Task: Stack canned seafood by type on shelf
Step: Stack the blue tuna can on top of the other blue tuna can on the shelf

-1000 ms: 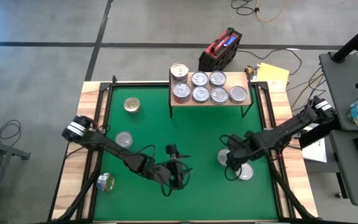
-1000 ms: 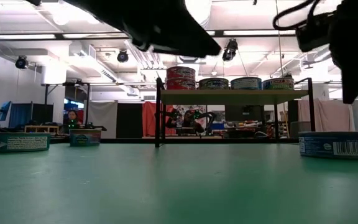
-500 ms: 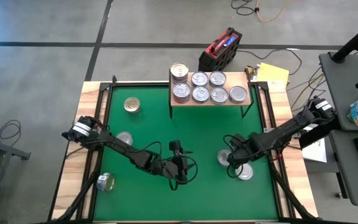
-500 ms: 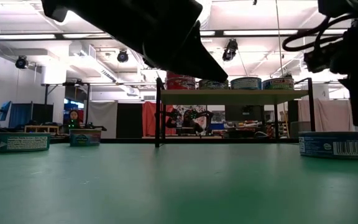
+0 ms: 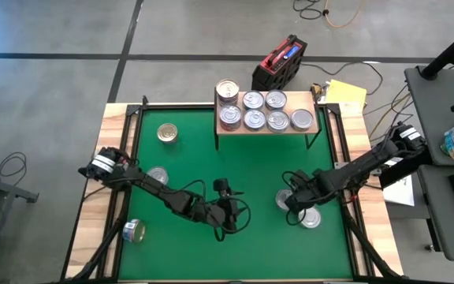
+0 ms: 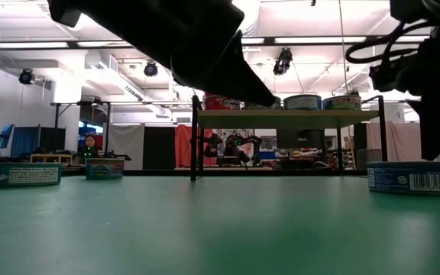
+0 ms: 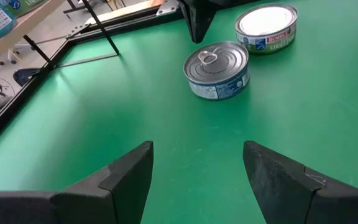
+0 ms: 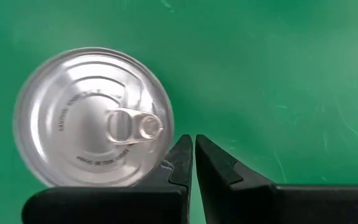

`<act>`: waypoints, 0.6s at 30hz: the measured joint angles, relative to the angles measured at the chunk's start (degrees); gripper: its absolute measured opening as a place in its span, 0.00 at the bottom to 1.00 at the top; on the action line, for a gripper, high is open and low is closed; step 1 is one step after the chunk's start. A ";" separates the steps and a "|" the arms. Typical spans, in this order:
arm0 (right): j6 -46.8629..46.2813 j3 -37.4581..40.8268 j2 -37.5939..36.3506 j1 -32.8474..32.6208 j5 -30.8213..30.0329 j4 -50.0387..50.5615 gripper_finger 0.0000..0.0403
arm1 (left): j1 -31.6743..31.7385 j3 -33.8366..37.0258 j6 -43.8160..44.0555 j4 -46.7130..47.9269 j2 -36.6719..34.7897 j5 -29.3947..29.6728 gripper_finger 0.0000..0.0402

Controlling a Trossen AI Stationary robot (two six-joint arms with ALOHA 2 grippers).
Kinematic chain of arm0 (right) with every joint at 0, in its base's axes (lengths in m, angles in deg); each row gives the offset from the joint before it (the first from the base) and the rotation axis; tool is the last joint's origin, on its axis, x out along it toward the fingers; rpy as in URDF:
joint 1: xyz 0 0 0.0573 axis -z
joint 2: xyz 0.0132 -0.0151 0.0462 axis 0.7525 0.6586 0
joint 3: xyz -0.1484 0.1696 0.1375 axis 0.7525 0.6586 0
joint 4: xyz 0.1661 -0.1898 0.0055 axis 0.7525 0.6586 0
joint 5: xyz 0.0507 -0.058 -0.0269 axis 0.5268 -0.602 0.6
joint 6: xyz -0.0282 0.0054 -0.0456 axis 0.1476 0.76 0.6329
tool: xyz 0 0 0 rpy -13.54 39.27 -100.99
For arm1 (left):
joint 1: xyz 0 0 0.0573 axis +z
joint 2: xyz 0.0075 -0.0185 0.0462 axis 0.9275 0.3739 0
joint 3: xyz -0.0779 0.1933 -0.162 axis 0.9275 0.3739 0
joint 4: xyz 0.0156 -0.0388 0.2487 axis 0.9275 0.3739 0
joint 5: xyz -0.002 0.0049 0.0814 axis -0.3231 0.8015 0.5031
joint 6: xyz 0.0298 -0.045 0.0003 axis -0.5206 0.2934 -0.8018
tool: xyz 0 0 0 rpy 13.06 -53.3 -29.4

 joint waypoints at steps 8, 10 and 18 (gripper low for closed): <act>-0.17 3.88 0.00 0.00 0.08 -7.02 0.03 | 0.00 0.00 0.91 1.00 -0.03 -0.01 0.58; 0.84 4.24 0.00 0.02 0.33 -10.11 0.03 | 0.00 0.00 1.01 0.98 -0.04 -0.02 0.58; 7.72 4.24 0.00 0.02 0.50 -23.69 0.03 | 0.00 0.02 1.85 0.22 -0.04 -3.04 0.58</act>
